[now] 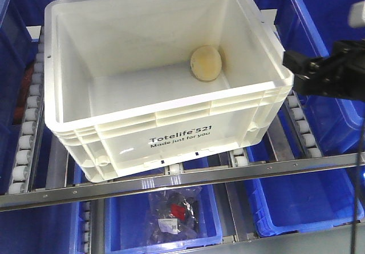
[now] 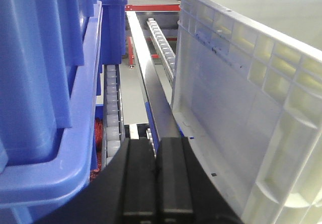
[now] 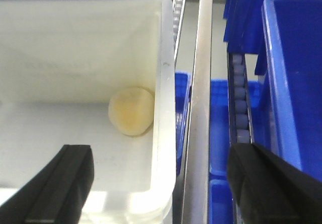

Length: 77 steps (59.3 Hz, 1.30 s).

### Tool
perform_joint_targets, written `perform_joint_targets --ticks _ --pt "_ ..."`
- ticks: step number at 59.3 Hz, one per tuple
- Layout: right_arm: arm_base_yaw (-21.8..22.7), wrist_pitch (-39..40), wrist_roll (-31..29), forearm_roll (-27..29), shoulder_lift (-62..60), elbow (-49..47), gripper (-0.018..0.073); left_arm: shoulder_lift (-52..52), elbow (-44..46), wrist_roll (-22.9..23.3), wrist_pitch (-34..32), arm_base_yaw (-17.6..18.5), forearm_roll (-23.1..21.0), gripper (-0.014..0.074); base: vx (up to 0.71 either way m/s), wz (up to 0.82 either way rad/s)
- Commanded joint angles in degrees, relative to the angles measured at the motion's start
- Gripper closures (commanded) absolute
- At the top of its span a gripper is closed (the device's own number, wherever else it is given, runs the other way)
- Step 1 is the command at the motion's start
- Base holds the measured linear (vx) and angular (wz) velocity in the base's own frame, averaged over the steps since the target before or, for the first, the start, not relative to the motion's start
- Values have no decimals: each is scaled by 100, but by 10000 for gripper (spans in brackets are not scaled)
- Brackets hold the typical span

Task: Place moving items into box and shelve
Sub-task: 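Open the right gripper and withdraw it from the crate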

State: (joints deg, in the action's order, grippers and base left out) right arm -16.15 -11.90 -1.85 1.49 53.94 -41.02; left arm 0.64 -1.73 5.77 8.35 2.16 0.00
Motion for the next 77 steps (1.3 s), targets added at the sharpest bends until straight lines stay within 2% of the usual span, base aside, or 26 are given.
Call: perform_joint_targets --ticks 1,8,19,25,29,36,43,52,55,62,70,77 --pt "25 223 -14 10 -566 -62 -25 51 -113 16 -431 4 -55 603 0 0" --pt "25 -62 -61 -37 -1203 -62 -25 51 -113 16 -431 4 -55 603 0 0" --pt "25 -95 -61 -149 -1856 -62 -25 51 -113 16 -431 4 -55 603 0 0" --pt "25 -95 -61 -208 -2019 -62 -25 51 -113 16 -431 4 -55 603 0 0" --pt "25 -95 -61 -456 -2094 -62 -25 51 -113 16 -431 4 -55 603 0 0" --pt "25 -199 -54 -508 -2188 -62 14 51 -113 16 -431 4 -55 603 0 0" --pt "25 -437 88 -401 -2324 68 95 46 -113 16 -431 4 -55 603 0 0" --pt "76 -513 138 -401 -2888 562 274 46 -113 16 -431 4 -55 603 0 0" --pt "216 -501 138 -401 -3127 748 348 46 -113 16 -431 4 -55 603 0 0" --pt "882 -367 138 -199 -3652 1348 568 46 -113 16 -431 4 -55 603 0 0" --pt "1527 172 93 -39 -4129 1982 571 46 -113 16 -431 4 -55 603 0 0" --pt "1782 728 93 -32 -4507 2645 569 46 -113 16 -431 4 -55 603 0 0"
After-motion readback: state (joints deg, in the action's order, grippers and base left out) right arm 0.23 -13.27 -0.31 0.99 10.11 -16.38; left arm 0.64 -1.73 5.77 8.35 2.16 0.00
